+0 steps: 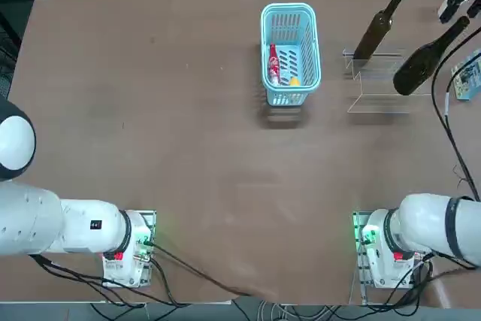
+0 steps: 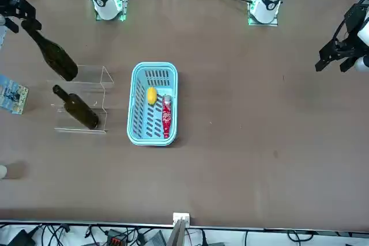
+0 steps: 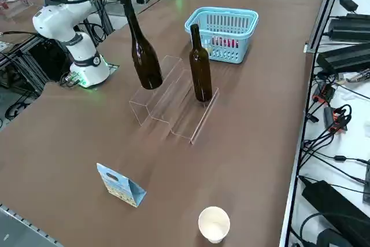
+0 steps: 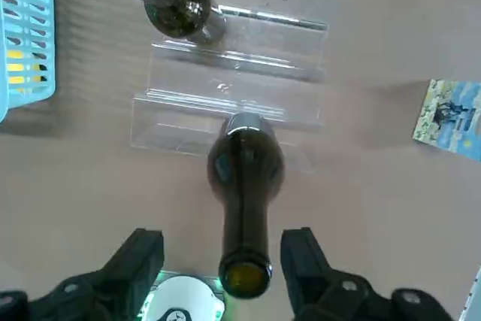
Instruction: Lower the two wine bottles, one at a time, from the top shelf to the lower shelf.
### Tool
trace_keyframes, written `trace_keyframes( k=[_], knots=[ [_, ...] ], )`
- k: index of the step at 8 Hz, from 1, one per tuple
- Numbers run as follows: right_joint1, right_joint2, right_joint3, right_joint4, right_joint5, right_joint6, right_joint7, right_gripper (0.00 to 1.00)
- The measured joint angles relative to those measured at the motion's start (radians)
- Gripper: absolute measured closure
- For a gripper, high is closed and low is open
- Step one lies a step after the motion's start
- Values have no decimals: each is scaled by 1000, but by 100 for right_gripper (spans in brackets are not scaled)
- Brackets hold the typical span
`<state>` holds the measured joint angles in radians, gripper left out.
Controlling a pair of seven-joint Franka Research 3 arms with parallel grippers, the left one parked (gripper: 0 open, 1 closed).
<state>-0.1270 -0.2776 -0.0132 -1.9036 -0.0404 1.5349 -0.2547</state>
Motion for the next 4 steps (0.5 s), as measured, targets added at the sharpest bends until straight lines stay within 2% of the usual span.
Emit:
trace_keyframes(
  k=[4],
  knots=[
    [-27,0,0,-50,-1,30,-2,10]
  ],
)
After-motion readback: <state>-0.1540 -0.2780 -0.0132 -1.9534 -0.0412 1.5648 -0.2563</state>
